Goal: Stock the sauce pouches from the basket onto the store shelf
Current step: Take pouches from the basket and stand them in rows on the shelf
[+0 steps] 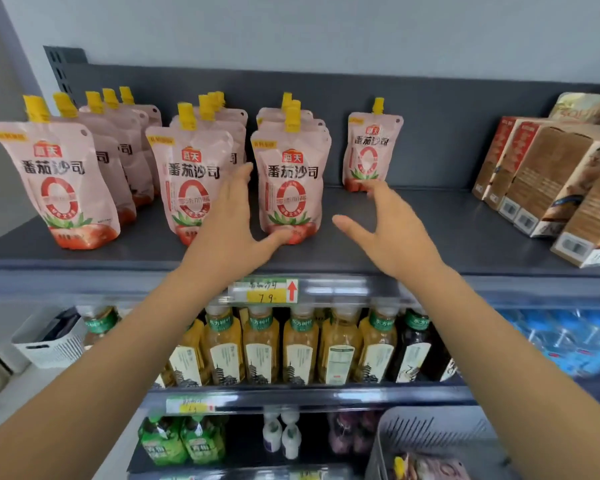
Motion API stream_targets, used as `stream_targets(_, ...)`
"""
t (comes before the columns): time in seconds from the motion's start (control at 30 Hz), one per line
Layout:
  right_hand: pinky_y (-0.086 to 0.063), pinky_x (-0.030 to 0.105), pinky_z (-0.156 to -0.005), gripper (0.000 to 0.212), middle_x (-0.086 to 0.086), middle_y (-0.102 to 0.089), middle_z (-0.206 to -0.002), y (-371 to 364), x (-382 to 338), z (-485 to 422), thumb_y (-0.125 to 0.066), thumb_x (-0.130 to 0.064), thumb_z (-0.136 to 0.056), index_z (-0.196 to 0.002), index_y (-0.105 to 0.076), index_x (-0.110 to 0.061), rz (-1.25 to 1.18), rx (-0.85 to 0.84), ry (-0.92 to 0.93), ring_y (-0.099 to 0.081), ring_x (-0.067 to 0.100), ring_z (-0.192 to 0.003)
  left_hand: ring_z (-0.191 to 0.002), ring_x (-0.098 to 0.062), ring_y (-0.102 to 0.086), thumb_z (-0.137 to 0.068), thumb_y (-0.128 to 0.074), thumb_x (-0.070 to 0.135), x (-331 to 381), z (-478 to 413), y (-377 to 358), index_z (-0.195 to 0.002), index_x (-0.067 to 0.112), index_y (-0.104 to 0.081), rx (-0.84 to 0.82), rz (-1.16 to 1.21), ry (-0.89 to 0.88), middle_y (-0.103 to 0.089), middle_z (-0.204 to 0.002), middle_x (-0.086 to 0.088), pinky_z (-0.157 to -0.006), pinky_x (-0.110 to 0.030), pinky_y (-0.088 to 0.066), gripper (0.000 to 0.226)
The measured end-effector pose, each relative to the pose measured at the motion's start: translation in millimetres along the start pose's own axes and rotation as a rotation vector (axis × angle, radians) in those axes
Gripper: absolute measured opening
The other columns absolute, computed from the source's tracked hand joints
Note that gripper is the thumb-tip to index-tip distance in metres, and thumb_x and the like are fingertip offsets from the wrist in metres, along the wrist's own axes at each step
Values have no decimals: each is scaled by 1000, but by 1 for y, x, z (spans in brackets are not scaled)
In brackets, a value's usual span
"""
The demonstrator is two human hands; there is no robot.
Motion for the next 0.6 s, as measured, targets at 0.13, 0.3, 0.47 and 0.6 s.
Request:
stream_targets(0.13,-35,33,-104,68,3,-43,-145,38,-7,39,-52,-53,-90,-145,-33,-19,151,140,-22,-39,23,-132,-129,-24,-38,-78,-63,58,53,33,-12,-145,14,-25,-35,-204,-225,-38,-142,-7,-102,-36,-37,89)
stream_targets(0.3,-38,36,-100,65,3,-43,-144,59,11,108,-55,-46,-91,-145,-34,-18,283,169,-196,-41,26,-129,-123,-29,-45,-81,-60,55,106,69,-37,-141,8,-36,-115,-249,-494,-45,-137,-12,-97,-40,-42,80)
stream_targets(0.47,-43,39,-90,62,9,-49,-135,70,47,199,-59,-44,-89,-140,-38,-16,374,100,-510,-47,32,-122,-120,-33,-49,-80,-61,52,136,128,-85,-141,8,-37,-327,-152,-621,-44,-140,-13,-93,-44,-45,78)
stream_targets(0.6,-44,35,-87,59,8,-50,-133,78,77,269,-59,-45,-89,-137,-42,-15,405,4,-714,-48,29,-121,-118,-32,-51,-81,-61,50,157,177,-132,-139,9,-41,-482,-85,-705,-45,-139,-13,-87,-42,-47,74)
Point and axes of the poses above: each hand's wrist, its own z-axis away from the middle knuckle, its own y-axis out of the back of the hand, x = y × z, the point moved 10 cm from there along -z, towards the middle knuckle
